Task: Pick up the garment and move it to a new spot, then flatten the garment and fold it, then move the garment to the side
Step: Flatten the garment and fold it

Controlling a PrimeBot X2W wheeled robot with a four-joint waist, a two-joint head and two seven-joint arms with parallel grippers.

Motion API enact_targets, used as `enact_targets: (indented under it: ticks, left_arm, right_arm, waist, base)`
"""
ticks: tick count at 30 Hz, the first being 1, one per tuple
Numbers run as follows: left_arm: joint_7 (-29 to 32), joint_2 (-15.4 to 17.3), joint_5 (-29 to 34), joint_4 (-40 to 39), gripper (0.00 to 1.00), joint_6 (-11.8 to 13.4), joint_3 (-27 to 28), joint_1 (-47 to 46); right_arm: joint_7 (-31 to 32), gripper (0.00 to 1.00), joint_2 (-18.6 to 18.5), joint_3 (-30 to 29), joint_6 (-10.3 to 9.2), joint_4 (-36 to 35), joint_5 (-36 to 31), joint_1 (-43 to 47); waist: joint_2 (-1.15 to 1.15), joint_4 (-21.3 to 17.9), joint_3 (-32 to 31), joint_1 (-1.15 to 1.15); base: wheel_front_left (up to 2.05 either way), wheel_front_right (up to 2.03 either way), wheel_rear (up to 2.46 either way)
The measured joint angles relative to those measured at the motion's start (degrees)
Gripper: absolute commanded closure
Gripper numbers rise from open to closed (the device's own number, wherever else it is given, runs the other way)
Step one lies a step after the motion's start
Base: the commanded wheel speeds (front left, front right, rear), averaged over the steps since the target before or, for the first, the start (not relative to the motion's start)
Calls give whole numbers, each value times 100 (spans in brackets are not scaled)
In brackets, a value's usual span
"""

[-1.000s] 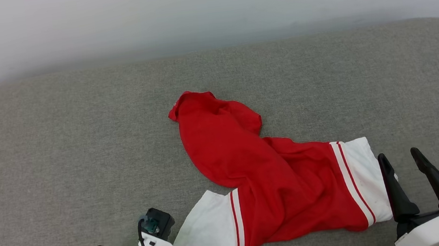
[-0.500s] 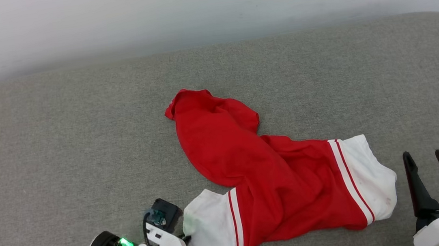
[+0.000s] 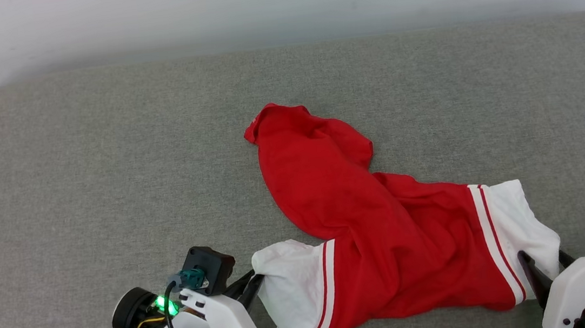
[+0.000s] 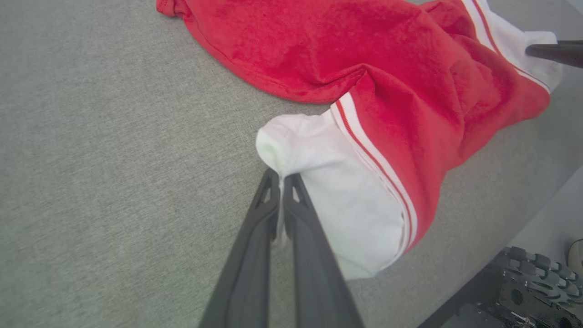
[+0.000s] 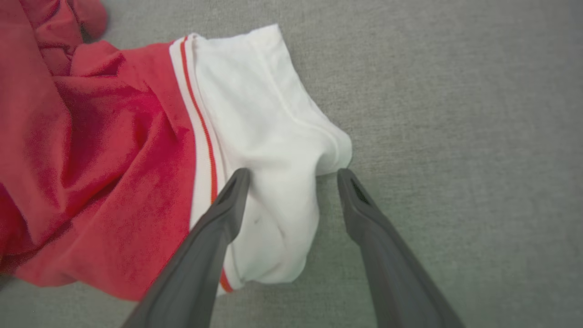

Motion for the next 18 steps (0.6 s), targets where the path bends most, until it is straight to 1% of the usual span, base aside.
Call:
enact_targets:
  ticks: [5, 10, 11, 13, 18]
  left_arm:
    - [-63, -20, -3, -116, 100, -8, -37, 2]
    - [-148, -29, -54, -79, 100, -11, -19, 2]
    - [-163, -29, -64, -73, 100, -11, -14, 2]
    - [-249, -32, -101, -13, 100, 18, 53, 12]
    - [-345, -29, -143, -14, 100, 80, 114, 61]
  right_arm:
    - [934, 0, -112, 87, 0, 192, -79, -137]
    - [1569, 0, -145, -14, 1, 296, -115, -197]
    - [1625, 28, -144, -33, 2, 308, -112, -213]
    - [1831, 100, -134, -58, 1, 337, -46, -242]
    - [1882, 100, -114, -79, 0, 122, -12, -239]
  waist:
    - [0, 118, 136, 0]
    - [0, 220, 243, 0]
    - [0, 232, 252, 0]
    - [0, 252, 210, 0]
    - [0, 255, 26, 0]
  base:
    - [0, 0, 0]
    - [0, 0, 0]
    - [0, 0, 0]
    - [0, 0, 0]
    - [0, 0, 0]
